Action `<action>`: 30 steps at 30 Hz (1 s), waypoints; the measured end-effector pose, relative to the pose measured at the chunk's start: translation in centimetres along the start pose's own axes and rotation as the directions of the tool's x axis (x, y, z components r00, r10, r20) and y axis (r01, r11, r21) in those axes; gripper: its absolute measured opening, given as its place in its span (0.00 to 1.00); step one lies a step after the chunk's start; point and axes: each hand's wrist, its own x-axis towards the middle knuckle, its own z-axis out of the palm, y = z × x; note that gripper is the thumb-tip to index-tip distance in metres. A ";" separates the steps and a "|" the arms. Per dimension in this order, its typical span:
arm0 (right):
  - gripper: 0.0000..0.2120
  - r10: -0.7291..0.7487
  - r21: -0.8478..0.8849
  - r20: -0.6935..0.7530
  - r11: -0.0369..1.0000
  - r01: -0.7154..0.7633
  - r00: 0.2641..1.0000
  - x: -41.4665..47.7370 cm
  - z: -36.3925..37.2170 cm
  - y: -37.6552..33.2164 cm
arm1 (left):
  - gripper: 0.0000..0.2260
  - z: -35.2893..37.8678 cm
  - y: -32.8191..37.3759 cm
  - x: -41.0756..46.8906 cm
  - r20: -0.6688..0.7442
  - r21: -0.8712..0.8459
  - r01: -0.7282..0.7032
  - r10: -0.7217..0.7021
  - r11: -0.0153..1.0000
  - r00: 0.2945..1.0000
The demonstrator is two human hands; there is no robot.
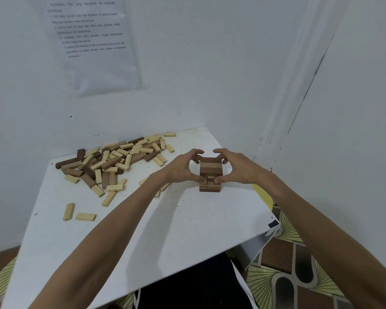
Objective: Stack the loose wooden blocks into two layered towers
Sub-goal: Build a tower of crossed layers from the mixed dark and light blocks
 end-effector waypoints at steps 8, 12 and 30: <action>0.49 0.015 -0.009 -0.016 1.000 -0.015 1.000 -0.5 -0.5 -0.7 | 0.42 -0.4 0.1 -0.9 0.004 0.013 0.011 -0.011 1.000 1.000; 0.44 -0.018 -0.052 -0.031 0.998 0.016 0.999 -1.0 -1.1 -2.1 | 0.42 -1.6 0.6 -2.0 -0.016 0.009 0.010 -0.010 1.000 1.000; 0.21 -0.267 -0.161 0.090 0.947 0.279 0.959 2.0 4.1 -13.3 | 0.17 -8.7 -3.3 -16.2 -0.223 0.209 0.243 -0.196 0.947 0.955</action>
